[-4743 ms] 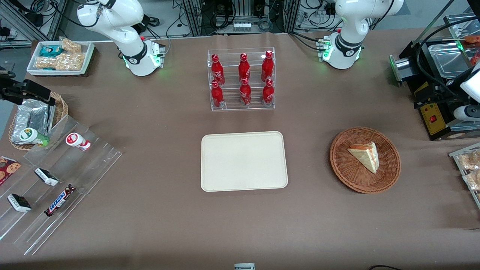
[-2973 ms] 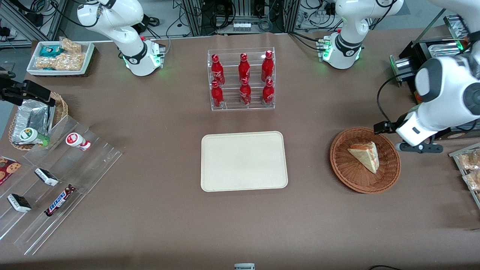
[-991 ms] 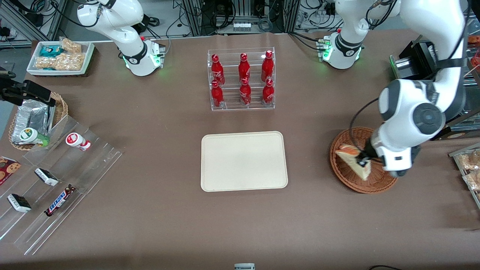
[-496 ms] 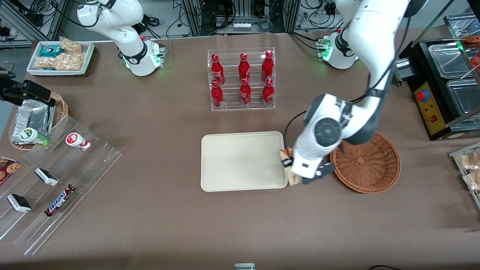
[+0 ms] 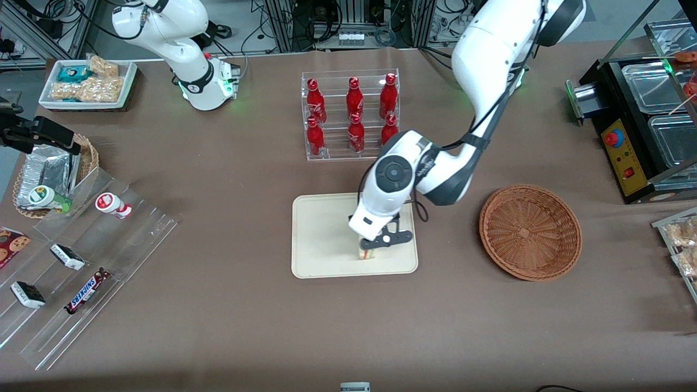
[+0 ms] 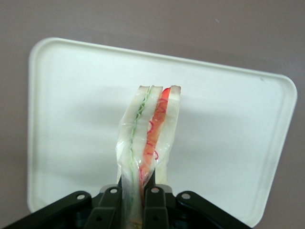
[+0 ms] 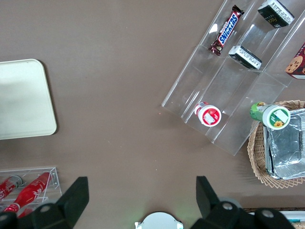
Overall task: Place sandwich from basket to tray
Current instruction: 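Lower the sandwich onto the tray and open the left gripper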
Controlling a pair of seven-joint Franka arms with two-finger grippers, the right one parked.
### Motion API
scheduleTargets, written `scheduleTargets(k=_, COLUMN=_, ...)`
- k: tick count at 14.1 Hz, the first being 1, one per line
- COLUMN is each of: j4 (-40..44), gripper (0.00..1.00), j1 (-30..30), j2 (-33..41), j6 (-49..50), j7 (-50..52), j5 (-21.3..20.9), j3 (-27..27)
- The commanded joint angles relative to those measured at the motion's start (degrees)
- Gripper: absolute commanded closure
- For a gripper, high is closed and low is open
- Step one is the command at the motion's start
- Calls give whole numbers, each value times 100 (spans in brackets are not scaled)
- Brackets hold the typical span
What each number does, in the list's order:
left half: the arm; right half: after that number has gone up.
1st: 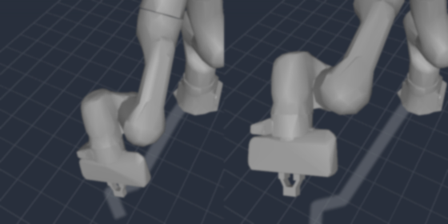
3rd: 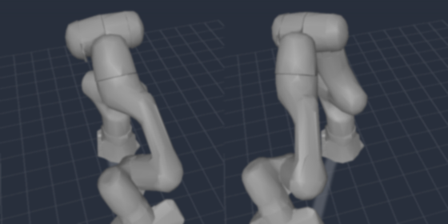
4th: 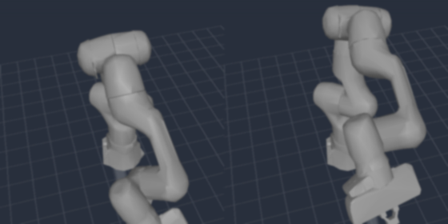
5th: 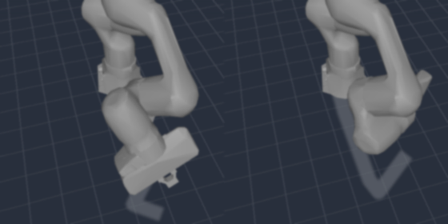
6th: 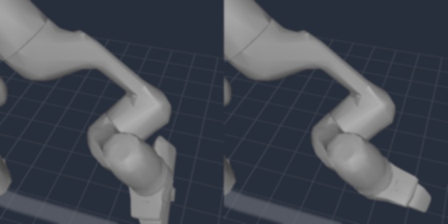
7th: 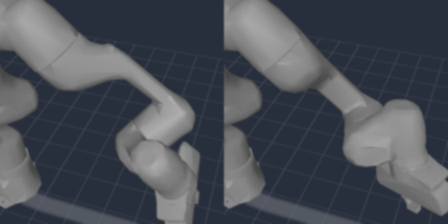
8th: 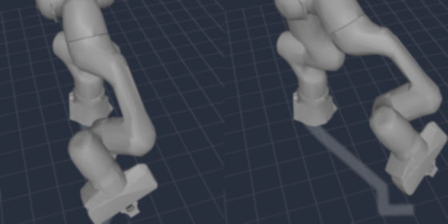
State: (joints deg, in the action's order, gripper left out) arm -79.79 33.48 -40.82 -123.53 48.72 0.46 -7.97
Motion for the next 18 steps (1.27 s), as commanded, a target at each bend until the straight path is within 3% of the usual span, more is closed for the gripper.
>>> scheduleTargets(k=1, j4=673, gripper=95, j1=272, j2=-522, j6=40, j7=223, j5=-292, j3=76)
scheduleTargets(k=3, j4=841, gripper=95, j1=395, j2=-743, j6=40, j7=523, j5=-555, j3=77)
scheduleTargets(k=7, j4=816, gripper=89, j1=519, j2=-866, j6=-13, j7=708, j5=-583, j3=76)
scheduleTargets(k=8, j4=781, gripper=78, j1=527, j2=-875, j6=-65, j7=717, j5=-565, j3=59)
scheduleTargets(k=9, j4=780, gripper=25, j1=528, j2=-875, j6=-74, j7=735, j5=-530, j3=59)
scheduleTargets(k=10, j4=772, gripper=0, j1=528, j2=-858, j6=-66, j7=718, j5=-539, j3=59)
scheduleTargets(k=18, j4=763, gripper=0, j1=195, j2=292, j6=812, j7=700, j5=-565, j3=138)
